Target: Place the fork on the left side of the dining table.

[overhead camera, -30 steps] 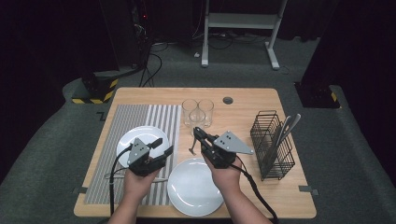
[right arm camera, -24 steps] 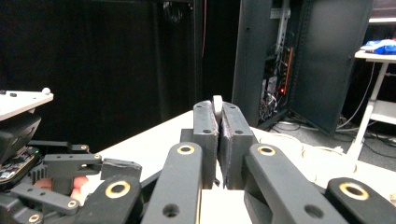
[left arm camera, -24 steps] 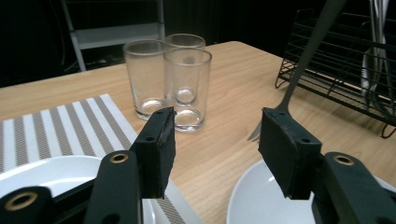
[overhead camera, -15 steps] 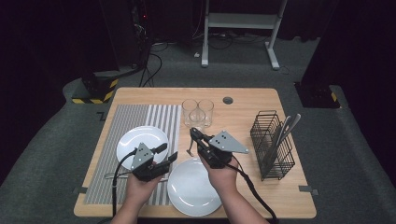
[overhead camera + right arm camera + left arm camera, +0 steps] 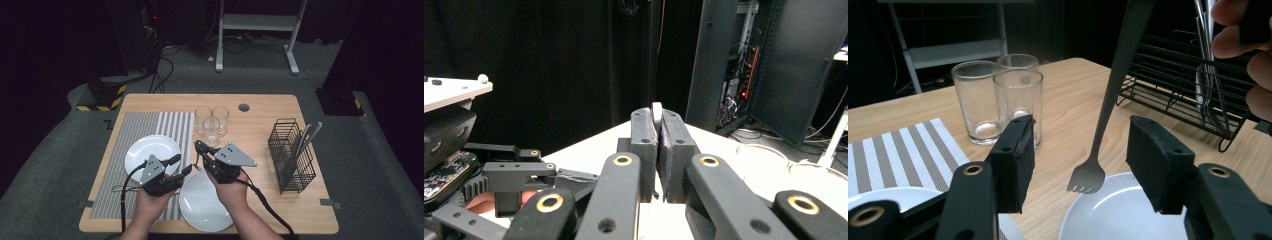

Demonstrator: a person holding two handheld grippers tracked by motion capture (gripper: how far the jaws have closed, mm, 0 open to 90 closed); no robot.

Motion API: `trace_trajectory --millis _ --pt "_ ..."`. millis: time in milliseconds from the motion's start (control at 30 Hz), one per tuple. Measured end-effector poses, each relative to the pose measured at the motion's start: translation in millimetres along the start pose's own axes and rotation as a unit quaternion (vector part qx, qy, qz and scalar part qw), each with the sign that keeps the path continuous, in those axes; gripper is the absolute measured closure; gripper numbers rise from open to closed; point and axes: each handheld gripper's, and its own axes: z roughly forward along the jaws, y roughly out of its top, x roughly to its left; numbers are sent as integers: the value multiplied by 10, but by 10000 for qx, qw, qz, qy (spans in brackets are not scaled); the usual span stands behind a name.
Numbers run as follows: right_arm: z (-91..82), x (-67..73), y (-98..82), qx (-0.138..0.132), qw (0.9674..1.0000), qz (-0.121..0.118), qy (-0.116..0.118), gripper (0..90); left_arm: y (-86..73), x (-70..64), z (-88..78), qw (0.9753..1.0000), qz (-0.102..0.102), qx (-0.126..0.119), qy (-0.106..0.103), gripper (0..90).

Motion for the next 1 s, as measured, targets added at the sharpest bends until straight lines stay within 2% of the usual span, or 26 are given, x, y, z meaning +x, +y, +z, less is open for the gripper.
trace_trajectory --millis 100,167,200,300,400,433,467,500,633,667,700,767,800,833,867,900,933,1000 --pt "7 16 -8 12 10000 22 38 863 6 -20 -2 10000 -44 -25 -39 464" --pt "15 29 -18 42 10000 40 59 863 3 -33 9 10000 -54 -61 17 473" --pt "18 34 -23 34 10000 30 60 863 3 -27 -4 10000 -19 -33 -40 475" --pt "28 55 -38 52 9999 34 94 863 11 -28 -1 10000 -47 -8 4 490" --pt "43 75 -54 80 9999 51 118 863 6 -65 11 9999 -97 -140 -4 507" --pt "49 78 -59 93 9999 49 128 863 5 -52 -7 10000 26 -70 -66 511" --pt "56 83 -62 99 9998 69 138 863 4 -55 -6 9999 17 -78 -76 516" --pt "62 87 -66 104 9998 71 152 863 1 -81 19 9997 -149 -196 -17 521" --pt "84 114 -84 128 9997 69 195 863 -8 -112 34 9993 -264 -280 -21 549" --pt "88 124 -89 137 9997 66 209 863 -7 -71 -3 9999 39 -51 -96 554" --pt "94 135 -96 151 9996 64 223 863 -10 -109 31 9994 -237 -238 -34 563" --pt "101 148 -104 166 9996 60 240 863 -12 -115 39 9991 -299 -284 -16 579" --pt "105 157 -108 175 9995 66 254 863 -13 -103 32 9994 -237 -233 -18 588" --pt "111 167 -111 180 9994 69 271 863 -12 -64 -1 10000 43 -41 -80 596" --pt "116 171 -113 180 9994 55 280 863 -15 -106 39 9992 -285 -284 -5 604" --pt "123 179 -116 185 9994 54 293 863 -12 -60 0 9999 -2 -80 -65 611" --pt "131 184 -119 199 9994 33 298 863 -13 -87 28 9994 -232 -253 -2 620" --pt "149 197 -121 216 9992 36 320 863 -10 -72 18 9996 -167 -245 9 634"
